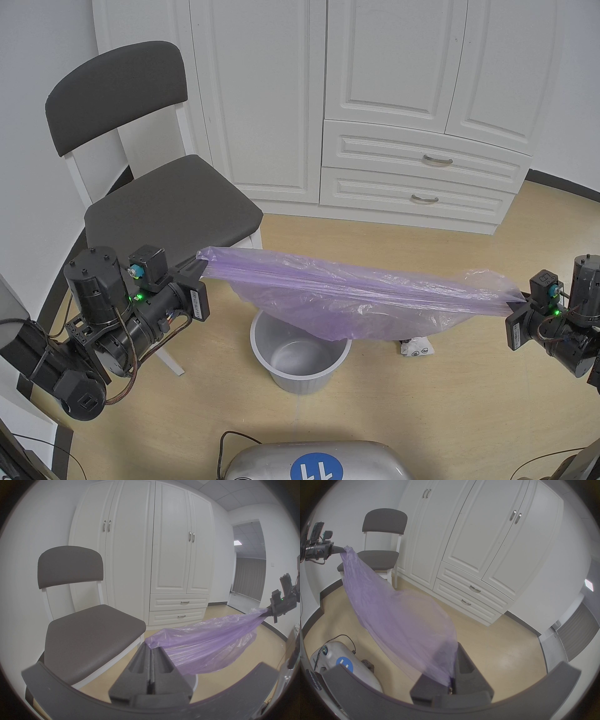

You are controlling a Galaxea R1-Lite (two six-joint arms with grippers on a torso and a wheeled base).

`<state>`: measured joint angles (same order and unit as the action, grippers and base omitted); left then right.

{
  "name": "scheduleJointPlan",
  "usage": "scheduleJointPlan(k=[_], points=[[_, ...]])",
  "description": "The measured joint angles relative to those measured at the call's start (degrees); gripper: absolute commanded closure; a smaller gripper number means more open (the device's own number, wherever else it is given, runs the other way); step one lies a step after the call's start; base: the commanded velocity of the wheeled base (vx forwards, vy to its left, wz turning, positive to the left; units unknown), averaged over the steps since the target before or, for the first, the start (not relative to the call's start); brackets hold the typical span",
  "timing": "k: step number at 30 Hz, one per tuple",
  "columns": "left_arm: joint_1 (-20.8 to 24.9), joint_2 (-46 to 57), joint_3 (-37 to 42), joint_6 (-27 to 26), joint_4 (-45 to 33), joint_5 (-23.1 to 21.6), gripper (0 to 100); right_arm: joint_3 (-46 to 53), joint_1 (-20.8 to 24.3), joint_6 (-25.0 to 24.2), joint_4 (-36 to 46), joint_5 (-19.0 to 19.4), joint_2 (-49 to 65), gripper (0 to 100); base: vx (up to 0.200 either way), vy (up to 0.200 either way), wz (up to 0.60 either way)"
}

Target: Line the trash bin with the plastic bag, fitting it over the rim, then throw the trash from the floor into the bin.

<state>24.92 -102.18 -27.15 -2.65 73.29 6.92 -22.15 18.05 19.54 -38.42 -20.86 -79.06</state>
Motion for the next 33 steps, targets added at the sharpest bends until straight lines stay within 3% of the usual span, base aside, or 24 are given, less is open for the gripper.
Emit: scheduleJointPlan(k=[12, 17, 24, 33], points=[[-1.2, 0.0, -0.7, 0.0, -3.1, 0.0, 100, 0.3, -0.2, 0.1, -0.1, 0.0, -2.2, 100, 0.000, 0.000, 0.00], [-0.4, -0.3, -0.7, 0.0, -2.5, 0.5, 100, 0.3, 1.3, 0.0, -3.7, -0.3, -3.0, 100, 0.000, 0.000, 0.00], [2.7, -1.3, -0.4, 0.3, -2.1, 0.5, 100, 2.2, 4.0, 0.0, -15.5, 0.1, -5.8, 100, 0.000, 0.000, 0.00], [6.8, -3.2, 0.0, 0.4, 2.5, 1.1, 100, 5.1, 7.3, 0.2, -40.6, 0.5, -14.3, 100, 0.000, 0.000, 0.00]])
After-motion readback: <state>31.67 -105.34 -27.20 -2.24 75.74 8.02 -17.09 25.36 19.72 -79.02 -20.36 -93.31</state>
